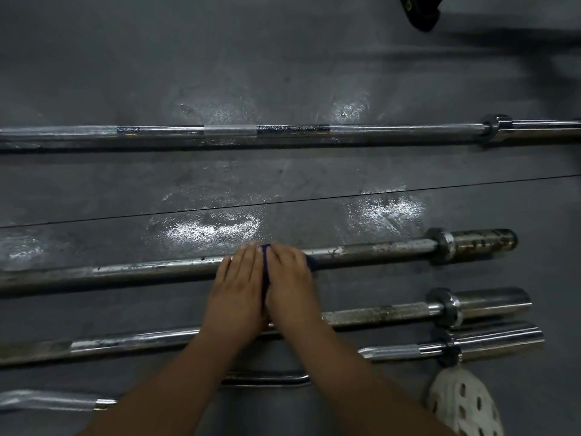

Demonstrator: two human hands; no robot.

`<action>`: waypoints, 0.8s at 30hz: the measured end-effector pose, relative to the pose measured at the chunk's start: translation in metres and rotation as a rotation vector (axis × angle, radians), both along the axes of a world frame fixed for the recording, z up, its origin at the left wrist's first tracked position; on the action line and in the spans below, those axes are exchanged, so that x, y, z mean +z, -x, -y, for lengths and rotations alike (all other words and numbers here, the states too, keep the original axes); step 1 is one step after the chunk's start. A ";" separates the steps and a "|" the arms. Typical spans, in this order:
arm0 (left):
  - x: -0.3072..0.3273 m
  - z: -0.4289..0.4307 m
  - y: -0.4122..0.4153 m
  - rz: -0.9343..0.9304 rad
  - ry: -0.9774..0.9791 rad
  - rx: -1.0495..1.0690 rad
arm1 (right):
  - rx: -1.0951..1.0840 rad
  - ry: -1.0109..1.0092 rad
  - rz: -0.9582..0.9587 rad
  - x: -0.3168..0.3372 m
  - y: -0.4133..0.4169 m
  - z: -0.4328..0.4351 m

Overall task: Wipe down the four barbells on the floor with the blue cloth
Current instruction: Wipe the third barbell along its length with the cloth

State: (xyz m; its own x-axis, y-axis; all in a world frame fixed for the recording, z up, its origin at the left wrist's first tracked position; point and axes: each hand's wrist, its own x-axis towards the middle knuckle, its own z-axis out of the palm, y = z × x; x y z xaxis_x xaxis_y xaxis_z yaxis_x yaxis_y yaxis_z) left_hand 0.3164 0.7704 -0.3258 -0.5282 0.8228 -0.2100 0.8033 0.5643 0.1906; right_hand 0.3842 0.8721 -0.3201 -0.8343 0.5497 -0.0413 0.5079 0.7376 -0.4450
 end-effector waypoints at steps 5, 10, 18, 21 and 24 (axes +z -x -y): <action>0.004 0.007 0.008 -0.009 0.008 -0.026 | -0.329 -0.112 0.089 -0.011 -0.047 -0.052; 0.003 0.002 0.004 0.021 0.011 0.000 | -0.067 -0.083 0.081 -0.002 -0.020 -0.018; 0.000 0.005 0.008 0.001 0.030 -0.028 | -0.582 -0.003 0.259 0.016 -0.023 -0.083; 0.000 0.003 0.006 0.027 0.005 -0.006 | -0.500 -0.002 0.297 0.017 0.003 -0.057; -0.004 0.002 0.007 0.027 -0.010 -0.022 | -0.107 0.056 0.138 0.008 0.013 -0.029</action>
State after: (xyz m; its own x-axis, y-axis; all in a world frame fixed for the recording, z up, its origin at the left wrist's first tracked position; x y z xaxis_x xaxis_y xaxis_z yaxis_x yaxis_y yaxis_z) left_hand 0.3096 0.7680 -0.3295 -0.5043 0.8362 -0.2158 0.8100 0.5446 0.2175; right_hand 0.3712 0.9011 -0.3123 -0.7554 0.6287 -0.1846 0.6415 0.6520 -0.4041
